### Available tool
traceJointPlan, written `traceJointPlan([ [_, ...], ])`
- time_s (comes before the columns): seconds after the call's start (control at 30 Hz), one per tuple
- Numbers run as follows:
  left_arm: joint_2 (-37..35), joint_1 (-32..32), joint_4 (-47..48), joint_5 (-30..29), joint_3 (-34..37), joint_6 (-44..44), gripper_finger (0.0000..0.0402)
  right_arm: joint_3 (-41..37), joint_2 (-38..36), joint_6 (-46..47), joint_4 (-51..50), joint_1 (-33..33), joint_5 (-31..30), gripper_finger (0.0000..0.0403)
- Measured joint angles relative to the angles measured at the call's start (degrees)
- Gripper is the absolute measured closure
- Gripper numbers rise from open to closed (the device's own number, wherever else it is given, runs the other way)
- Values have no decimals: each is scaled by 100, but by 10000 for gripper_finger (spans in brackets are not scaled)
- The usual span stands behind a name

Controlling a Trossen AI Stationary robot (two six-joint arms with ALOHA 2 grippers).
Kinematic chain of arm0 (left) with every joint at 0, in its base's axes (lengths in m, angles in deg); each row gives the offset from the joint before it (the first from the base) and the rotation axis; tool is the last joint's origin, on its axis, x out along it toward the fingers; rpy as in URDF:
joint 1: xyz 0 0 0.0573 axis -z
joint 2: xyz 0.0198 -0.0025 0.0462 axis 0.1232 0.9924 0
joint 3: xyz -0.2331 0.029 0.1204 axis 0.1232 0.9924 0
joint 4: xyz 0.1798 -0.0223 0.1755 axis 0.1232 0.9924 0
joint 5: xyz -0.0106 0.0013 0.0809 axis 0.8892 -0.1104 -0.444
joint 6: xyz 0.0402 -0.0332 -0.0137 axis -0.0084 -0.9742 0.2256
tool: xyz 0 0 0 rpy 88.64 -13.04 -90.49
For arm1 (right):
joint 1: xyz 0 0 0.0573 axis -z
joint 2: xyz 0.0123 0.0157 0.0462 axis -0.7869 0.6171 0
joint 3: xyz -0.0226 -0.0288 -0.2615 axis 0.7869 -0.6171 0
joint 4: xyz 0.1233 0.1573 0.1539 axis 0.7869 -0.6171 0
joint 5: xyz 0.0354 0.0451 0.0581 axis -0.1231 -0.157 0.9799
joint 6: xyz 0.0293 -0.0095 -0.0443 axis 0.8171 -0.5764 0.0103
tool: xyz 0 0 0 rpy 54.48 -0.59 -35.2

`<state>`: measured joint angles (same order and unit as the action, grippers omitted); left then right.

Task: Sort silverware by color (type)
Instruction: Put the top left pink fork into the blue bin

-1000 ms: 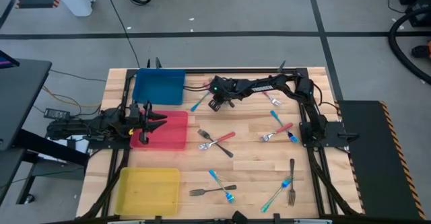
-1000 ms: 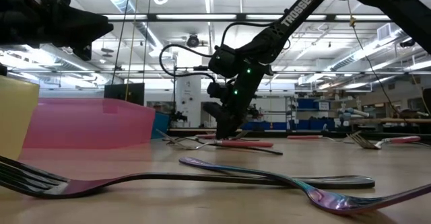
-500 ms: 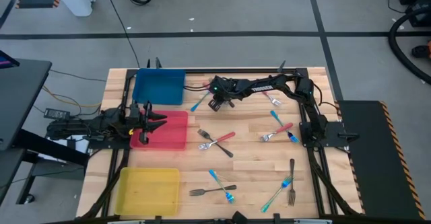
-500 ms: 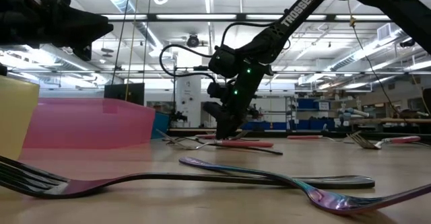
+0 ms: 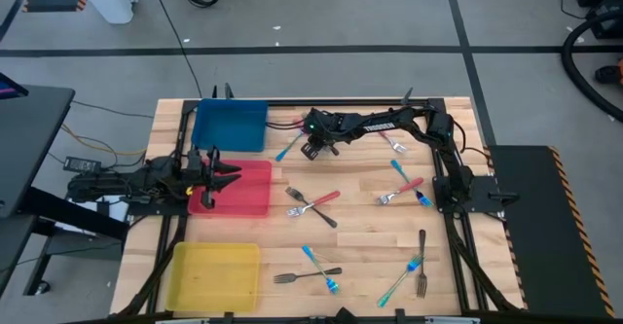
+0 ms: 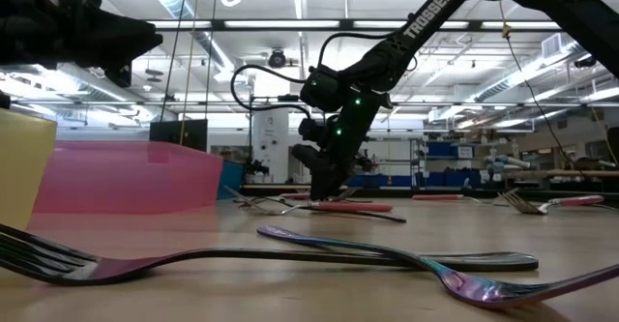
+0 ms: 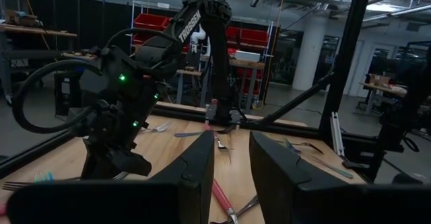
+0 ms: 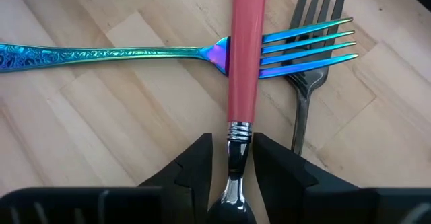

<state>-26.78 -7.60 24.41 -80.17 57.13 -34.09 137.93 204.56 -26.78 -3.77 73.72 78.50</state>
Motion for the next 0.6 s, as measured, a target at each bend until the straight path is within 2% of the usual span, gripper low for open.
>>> traceJointPlan([
  [0.37, 0, -1, -58, 0, -1, 18, 306, -4, 0, 17, -2, 0, 67, 291],
  [0.6, -1, 0, -56, 0, 0, 289, 306, -4, 0, 35, 0, -7, 118, 367],
])
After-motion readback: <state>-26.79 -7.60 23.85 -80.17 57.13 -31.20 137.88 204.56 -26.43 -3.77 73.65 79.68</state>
